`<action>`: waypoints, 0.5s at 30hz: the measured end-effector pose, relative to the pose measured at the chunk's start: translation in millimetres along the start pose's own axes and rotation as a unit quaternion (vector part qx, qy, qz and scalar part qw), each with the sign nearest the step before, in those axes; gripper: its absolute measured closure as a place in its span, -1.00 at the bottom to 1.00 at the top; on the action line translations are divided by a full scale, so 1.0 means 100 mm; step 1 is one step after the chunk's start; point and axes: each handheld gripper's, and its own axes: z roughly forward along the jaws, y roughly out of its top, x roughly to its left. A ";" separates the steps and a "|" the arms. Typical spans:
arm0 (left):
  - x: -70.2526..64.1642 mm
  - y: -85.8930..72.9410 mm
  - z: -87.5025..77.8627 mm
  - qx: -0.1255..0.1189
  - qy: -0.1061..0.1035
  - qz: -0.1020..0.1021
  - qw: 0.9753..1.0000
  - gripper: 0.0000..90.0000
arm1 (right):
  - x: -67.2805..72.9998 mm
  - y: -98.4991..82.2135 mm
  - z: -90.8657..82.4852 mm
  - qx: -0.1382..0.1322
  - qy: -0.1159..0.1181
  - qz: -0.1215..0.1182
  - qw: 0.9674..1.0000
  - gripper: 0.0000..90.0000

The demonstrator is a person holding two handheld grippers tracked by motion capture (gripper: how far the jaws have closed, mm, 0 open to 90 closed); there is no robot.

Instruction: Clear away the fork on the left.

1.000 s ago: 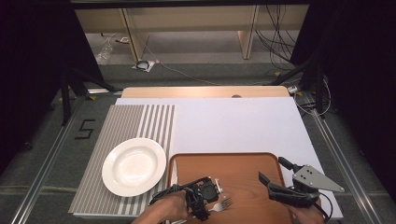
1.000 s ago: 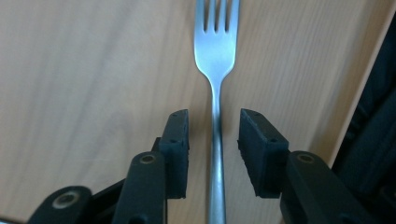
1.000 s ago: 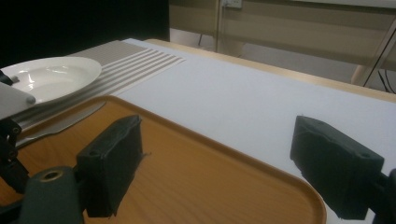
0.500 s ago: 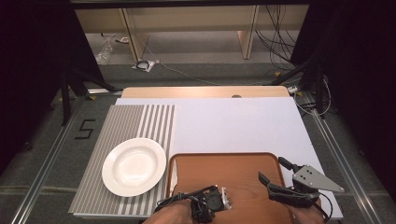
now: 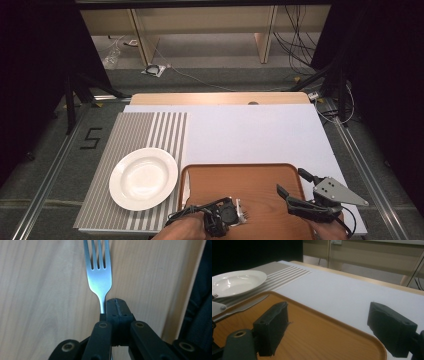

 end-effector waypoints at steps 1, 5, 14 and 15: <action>0.01 0.00 0.00 0.000 0.001 -0.002 1.000 0.98 | 0.00 0.00 0.00 -0.001 0.000 0.001 1.000 -0.60; 0.08 -0.03 -0.01 -0.002 0.009 -0.010 1.000 0.98 | 0.00 0.00 0.01 -0.004 0.002 0.000 1.000 -0.60; 0.25 -0.10 -0.03 -0.005 0.024 -0.034 0.999 0.98 | 0.00 0.00 0.00 0.000 0.001 0.000 1.000 -0.60; 0.27 -0.11 -0.03 -0.004 0.025 -0.036 0.999 0.98 | 0.00 0.00 0.01 -0.004 0.001 0.001 1.000 -0.60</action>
